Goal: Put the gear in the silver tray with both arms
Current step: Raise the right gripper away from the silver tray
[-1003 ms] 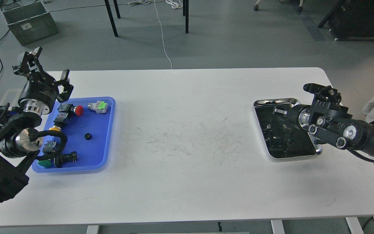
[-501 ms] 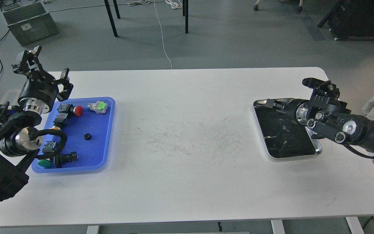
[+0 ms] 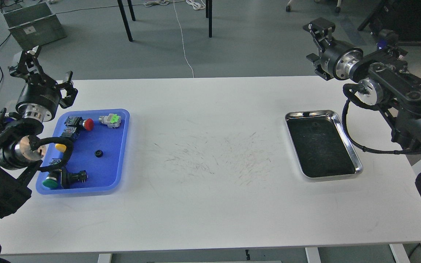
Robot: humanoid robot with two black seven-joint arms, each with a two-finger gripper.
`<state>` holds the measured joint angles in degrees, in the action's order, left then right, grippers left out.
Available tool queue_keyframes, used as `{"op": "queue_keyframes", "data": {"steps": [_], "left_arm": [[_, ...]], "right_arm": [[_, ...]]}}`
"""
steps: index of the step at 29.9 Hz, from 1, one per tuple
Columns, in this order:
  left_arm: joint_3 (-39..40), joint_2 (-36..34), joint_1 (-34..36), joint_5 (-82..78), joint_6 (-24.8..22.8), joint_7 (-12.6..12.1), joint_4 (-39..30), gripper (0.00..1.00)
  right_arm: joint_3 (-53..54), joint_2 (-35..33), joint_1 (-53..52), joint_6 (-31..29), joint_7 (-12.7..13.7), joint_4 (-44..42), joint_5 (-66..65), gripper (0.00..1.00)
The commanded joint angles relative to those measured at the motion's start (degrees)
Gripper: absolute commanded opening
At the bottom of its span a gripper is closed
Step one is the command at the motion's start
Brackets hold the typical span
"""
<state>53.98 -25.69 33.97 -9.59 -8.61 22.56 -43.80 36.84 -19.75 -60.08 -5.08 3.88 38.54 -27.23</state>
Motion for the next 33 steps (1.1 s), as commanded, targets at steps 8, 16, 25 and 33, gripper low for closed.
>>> {"op": "queue_keyframes", "data": {"steps": [8, 16, 25, 33], "left_arm": [[0.5, 0.4, 0.7, 0.4, -0.4, 0.6, 1.1, 0.98], [-0.2, 1.6, 0.5, -0.6, -1.1, 0.0, 1.1, 0.98], [-3.8, 0.0, 2.2, -5.5, -1.3, -4.0, -5.4, 0.98], [-8.4, -12.4, 3.7, -26.9, -3.9, -9.4, -23.2, 0.98]], "right_arm": [[17.8, 0.0, 10.6, -10.2, -0.1, -1.0, 34.2, 0.93], [27.1, 3.6, 22.8, -19.8, 0.0, -0.2, 35.0, 0.95], [26.9, 4.4, 23.8, -20.9, -0.5, 0.1, 35.0, 0.96], [26.8, 5.3, 23.7, -21.2, -0.7, 0.1, 35.0, 0.96]]}}
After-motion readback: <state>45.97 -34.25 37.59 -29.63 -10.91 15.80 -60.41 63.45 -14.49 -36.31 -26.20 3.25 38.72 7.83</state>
